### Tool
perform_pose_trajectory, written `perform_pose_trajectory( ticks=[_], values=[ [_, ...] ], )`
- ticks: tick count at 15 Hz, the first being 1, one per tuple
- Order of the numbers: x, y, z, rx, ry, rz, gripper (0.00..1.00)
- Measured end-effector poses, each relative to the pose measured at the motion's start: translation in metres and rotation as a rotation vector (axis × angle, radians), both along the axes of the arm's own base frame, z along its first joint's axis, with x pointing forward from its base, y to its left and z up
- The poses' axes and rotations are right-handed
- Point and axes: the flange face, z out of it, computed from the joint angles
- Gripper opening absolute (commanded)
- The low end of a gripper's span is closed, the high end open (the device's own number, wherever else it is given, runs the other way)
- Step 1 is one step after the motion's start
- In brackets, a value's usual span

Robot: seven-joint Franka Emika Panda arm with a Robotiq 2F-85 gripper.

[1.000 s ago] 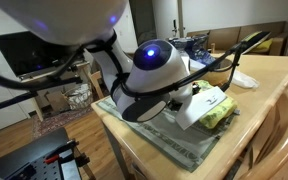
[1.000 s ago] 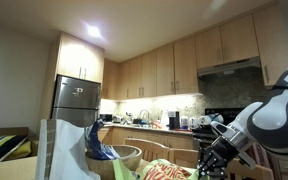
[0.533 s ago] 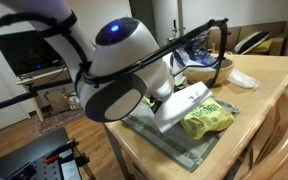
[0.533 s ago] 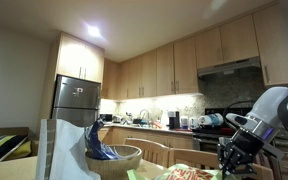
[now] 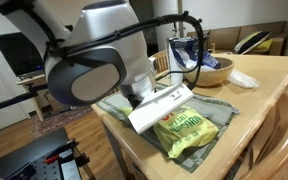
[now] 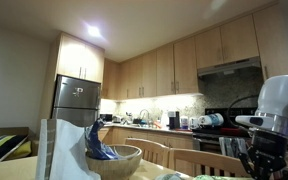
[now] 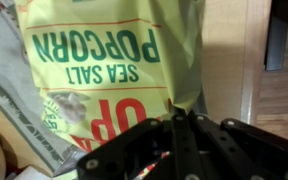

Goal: Pick the bag of popcorn and pour its contents on the cloth on the table

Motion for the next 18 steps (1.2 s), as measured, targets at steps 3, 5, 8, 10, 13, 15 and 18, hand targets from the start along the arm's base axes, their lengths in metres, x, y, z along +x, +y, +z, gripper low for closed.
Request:
perform_pose_trajectory(
  ticks=[3, 5, 8, 10, 13, 15, 18],
  values=[
    [-0.005, 0.001, 0.012, -0.044, 0.013, 0.018, 0.0],
    [-0.007, 0.0, 0.021, -0.067, 0.002, 0.017, 0.0],
    [-0.011, -0.011, 0.034, -0.088, -0.023, -0.008, 0.0],
    [-0.015, -0.023, 0.042, -0.096, -0.041, -0.037, 0.0],
    [-0.023, -0.041, 0.054, -0.114, -0.066, -0.074, 0.01],
    [-0.025, -0.046, 0.055, -0.113, -0.066, -0.087, 0.01],
    [-0.024, -0.044, 0.054, -0.111, -0.066, -0.08, 0.01]
  ],
)
